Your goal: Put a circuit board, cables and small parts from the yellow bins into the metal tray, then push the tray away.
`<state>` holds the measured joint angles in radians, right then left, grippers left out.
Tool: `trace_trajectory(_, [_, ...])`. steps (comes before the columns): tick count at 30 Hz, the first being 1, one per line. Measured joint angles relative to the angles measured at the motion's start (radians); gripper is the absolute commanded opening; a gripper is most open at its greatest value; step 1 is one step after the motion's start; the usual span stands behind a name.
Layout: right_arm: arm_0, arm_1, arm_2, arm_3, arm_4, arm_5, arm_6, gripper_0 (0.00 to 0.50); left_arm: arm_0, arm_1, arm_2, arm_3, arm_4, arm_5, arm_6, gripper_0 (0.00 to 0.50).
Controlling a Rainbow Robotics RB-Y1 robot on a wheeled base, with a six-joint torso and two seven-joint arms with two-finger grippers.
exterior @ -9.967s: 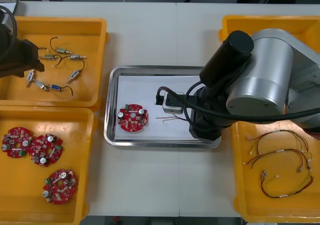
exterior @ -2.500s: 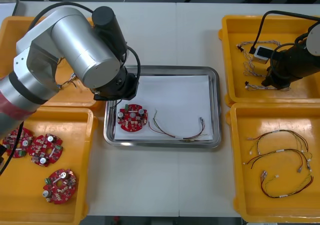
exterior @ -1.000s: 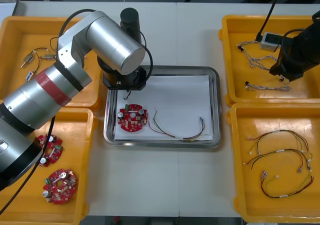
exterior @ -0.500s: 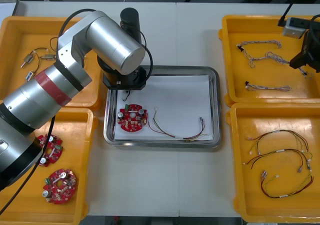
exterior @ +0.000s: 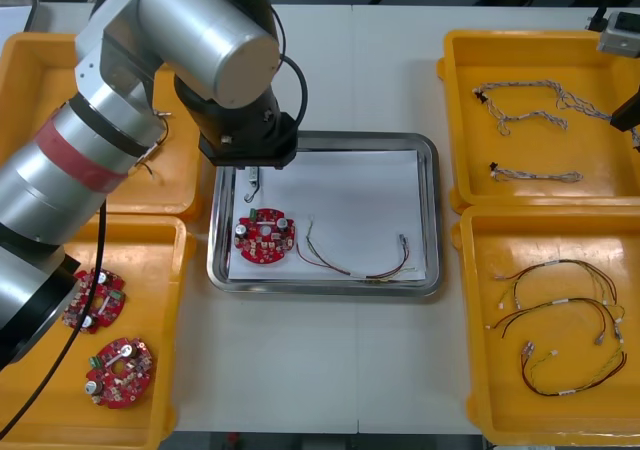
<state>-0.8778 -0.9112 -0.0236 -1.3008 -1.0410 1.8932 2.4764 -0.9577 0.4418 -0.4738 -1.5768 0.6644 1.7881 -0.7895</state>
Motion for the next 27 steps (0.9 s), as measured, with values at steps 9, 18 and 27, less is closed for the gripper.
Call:
trace_trajectory(9, [0.0,0.049,0.002,-0.233,0.02,0.021,-0.181,0.0,0.0,0.061,0.099,-0.121,0.041,0.121,-0.001,0.484])
trace_trajectory(18, [0.0,0.136,0.121,-0.404,0.023,0.019,-0.366,0.0,0.013,0.138,0.198,-0.152,0.055,0.125,-0.023,0.484])
trace_trajectory(27, [0.0,0.205,0.306,-0.498,0.064,-0.118,-0.551,0.0,0.101,0.212,0.265,-0.176,0.004,0.125,-0.109,0.479])
